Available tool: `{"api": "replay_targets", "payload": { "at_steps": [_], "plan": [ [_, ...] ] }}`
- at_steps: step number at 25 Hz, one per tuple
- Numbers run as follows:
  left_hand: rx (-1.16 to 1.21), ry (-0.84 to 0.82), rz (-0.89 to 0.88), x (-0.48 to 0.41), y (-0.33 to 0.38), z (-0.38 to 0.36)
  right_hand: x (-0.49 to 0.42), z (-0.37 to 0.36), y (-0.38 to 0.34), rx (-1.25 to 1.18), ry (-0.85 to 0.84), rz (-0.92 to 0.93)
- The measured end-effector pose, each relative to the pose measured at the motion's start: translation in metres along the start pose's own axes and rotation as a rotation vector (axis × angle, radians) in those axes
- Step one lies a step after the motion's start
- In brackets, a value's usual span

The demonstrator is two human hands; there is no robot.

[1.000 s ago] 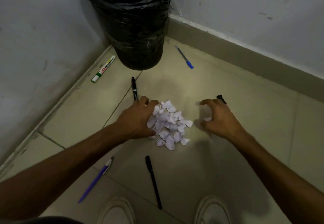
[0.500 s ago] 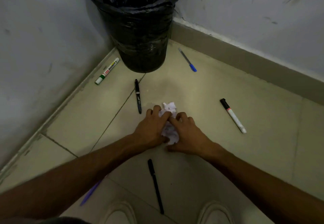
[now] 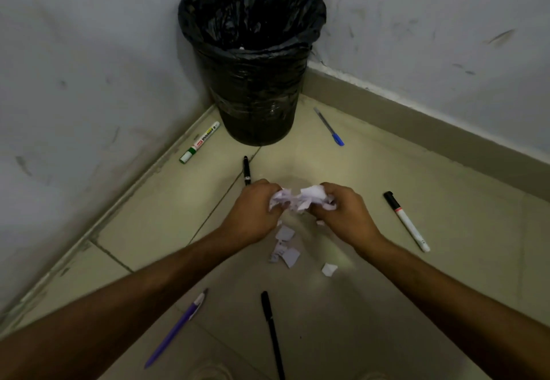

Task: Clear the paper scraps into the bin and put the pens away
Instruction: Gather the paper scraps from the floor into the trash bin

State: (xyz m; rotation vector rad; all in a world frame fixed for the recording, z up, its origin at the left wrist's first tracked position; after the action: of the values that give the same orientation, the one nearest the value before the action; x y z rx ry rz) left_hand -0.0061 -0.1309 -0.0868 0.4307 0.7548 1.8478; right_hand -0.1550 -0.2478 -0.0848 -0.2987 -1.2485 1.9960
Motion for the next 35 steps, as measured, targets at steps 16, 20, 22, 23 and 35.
{"api": "replay_targets", "payload": {
  "at_steps": [16,20,22,23,35],
  "plan": [
    [-0.076,-0.009,0.270,-0.220,0.020,0.217,-0.207,0.060,-0.264,-0.143,-0.043,0.063],
    [-0.354,0.027,0.221,-0.226,0.031,0.227,-0.227,0.043,-0.262,0.151,-0.123,-0.027],
    [-0.343,0.059,0.228,-0.221,0.037,0.232,-0.220,0.041,-0.263,0.219,-0.185,-0.052],
    [-0.321,0.071,0.234,-0.217,0.039,0.235,-0.215,0.042,-0.264,0.223,-0.239,-0.059],
    [-0.097,0.190,-0.298,-0.027,0.029,0.105,-0.122,0.072,-0.023,0.543,0.081,0.041]
  ]
}}
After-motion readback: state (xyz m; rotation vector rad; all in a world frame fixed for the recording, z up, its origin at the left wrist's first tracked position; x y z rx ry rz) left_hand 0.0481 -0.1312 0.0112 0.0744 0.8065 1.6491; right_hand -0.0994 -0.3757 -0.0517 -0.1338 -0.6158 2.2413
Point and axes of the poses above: each hand's wrist, its own x-axis away from the middle knuckle, its own z-axis out of the back of the hand, y = z × x, the point moved 2 cm from there along -x, towards the middle knuckle, and after that the axes turned 1 degree about -z, right-handed, at the moved point
